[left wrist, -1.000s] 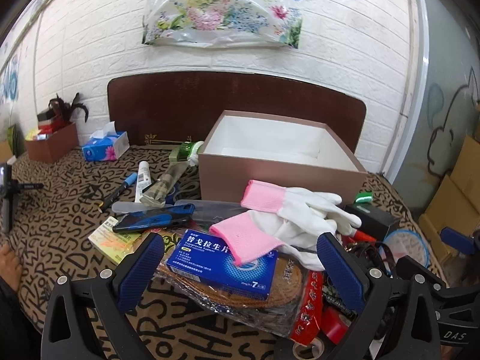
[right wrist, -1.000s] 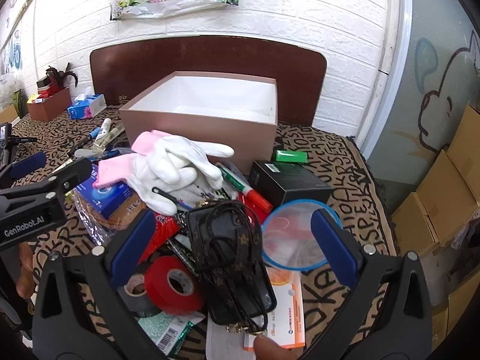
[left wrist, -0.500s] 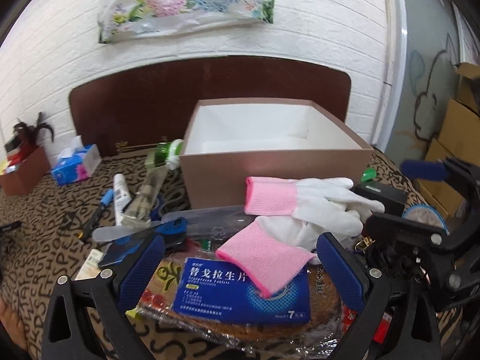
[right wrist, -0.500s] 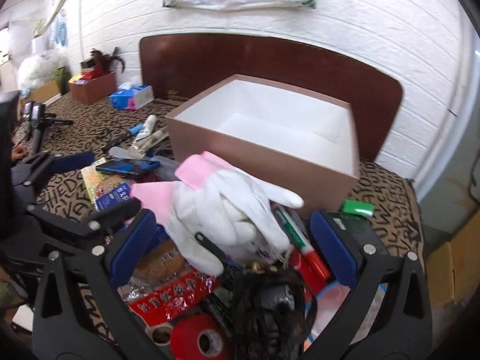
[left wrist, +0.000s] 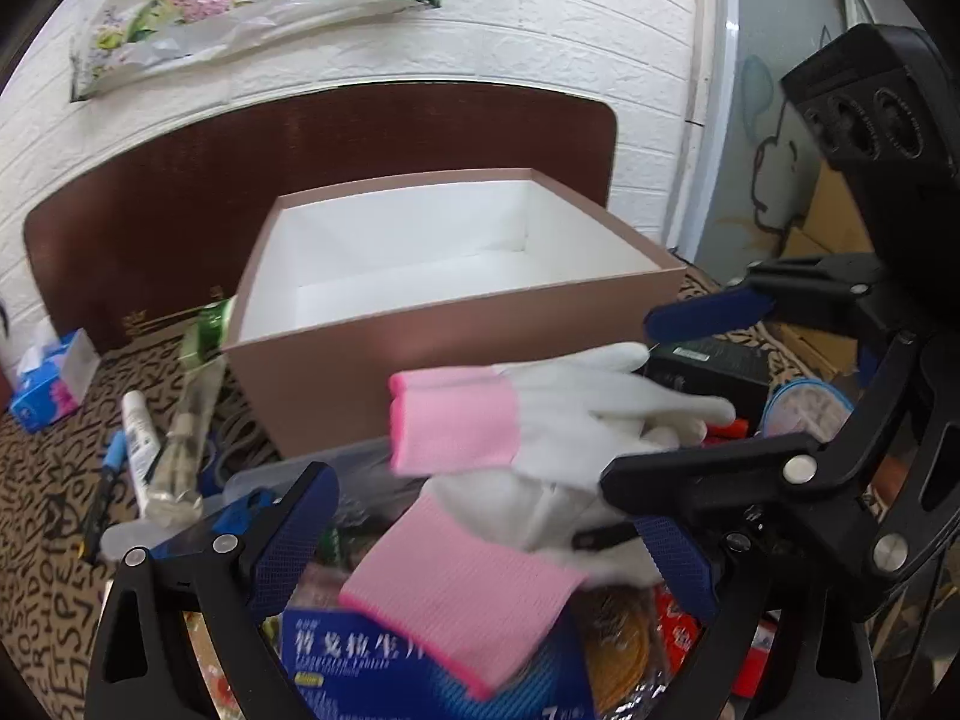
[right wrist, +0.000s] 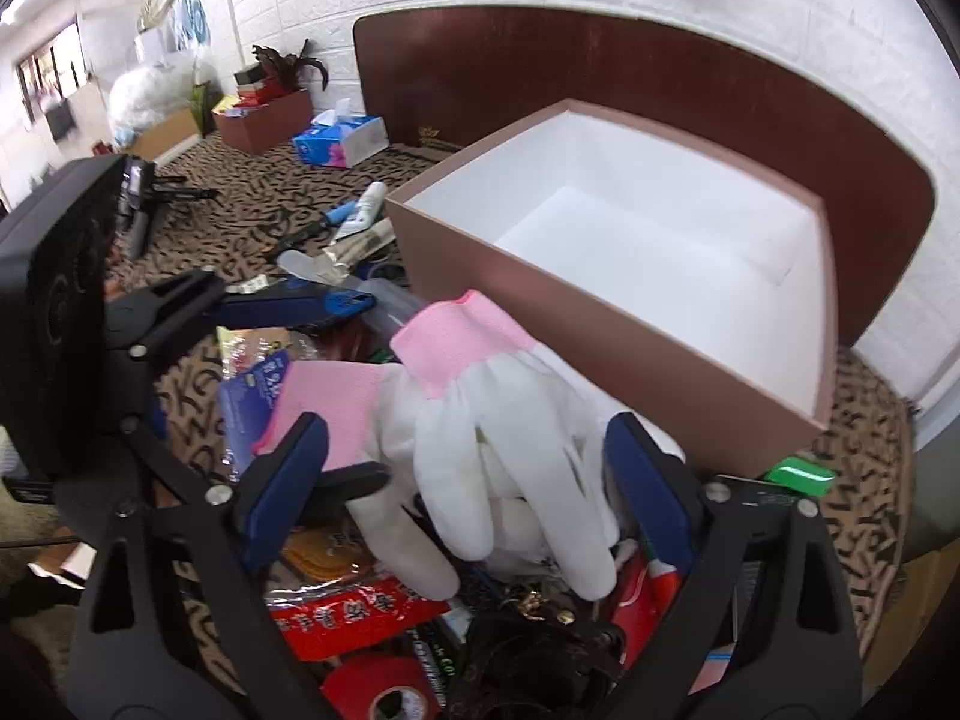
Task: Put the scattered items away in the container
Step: 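Close the left gripper on the first pink-cuffed white glove, then carry the glove over the box and open the left gripper to drop it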
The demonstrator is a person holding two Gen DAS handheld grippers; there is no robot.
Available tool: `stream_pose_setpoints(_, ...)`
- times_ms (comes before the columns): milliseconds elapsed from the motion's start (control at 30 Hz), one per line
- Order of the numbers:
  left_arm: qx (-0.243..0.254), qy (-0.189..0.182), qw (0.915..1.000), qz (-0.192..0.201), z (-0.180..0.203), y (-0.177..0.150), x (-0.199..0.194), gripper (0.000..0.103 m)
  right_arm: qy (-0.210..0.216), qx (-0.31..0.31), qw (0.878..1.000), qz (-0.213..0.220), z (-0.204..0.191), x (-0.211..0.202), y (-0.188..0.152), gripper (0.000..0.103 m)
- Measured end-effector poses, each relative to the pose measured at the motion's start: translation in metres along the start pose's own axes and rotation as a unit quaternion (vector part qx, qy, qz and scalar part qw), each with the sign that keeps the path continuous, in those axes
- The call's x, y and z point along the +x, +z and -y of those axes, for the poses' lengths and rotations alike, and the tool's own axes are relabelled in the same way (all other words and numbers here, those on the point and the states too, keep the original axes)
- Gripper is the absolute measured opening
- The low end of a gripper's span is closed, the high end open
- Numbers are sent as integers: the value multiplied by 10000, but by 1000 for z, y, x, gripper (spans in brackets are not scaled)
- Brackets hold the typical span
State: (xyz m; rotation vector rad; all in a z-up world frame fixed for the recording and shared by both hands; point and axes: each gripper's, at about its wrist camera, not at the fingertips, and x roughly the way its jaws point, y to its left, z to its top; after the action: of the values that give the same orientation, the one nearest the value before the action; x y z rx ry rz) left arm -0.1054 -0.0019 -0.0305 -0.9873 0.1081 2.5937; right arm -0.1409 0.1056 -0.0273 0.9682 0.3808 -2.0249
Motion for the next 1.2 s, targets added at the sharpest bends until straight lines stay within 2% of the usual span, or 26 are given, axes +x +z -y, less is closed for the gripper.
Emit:
stream_pose_setpoints(100, 261, -190, 9994, -89, 7, 2, 9, 89, 14, -138, 9998, -105, 2, 3, 2, 82)
stream_pose_setpoints(267, 505, -471, 9972, -274, 12, 3, 21, 84, -101, -302, 9987, -410, 7, 13, 2, 81)
stream_pose_setpoints(333, 521, -543, 9966, -344, 10, 5, 25, 75, -117, -256, 9982, -536, 11, 19, 4, 80)
stream_pose_setpoints(400, 554, -671, 9951, -461, 8, 9, 31, 62, -23, -170, 9977, -661, 14, 25, 8, 64)
stream_pose_setpoints(433, 568, -751, 9940, -552, 7, 10, 35, 57, 7, -132, 9973, -722, 16, 28, 10, 60)
stream_pose_setpoints(467, 582, -807, 9930, -638, 7, 12, 39, 56, -8, -120, 9967, -800, 17, 31, 11, 56)
stream_pose_setpoints(567, 723, -858, 9914, -674, 11, 12, 43, 54, -129, -224, 9940, -1064, 16, 39, 14, 52)
stream_pose_setpoints(667, 772, -890, 9909, -649, 11, 14, 39, 43, -26, -154, 9924, -1220, 19, 43, 18, 41)
stream_pose_setpoints(700, 754, -921, 9908, -645, 11, 14, 38, 38, -23, -147, 9922, -1235, 19, 43, 19, 35)
stream_pose_setpoints(800, 778, -960, 9904, -617, 12, 16, 34, 30, 78, -39, 9912, -1317, 23, 40, 23, 25)
stream_pose_setpoints(933, 871, -892, 9906, -558, 16, 19, 28, 22, 172, 34, 9904, -1372, 24, 32, 25, 19)
stream_pose_setpoints(1200, 752, -874, 9928, -314, 14, 35, 3, 19, 23, -264, 9939, -1074, 6, 6, 38, 14)
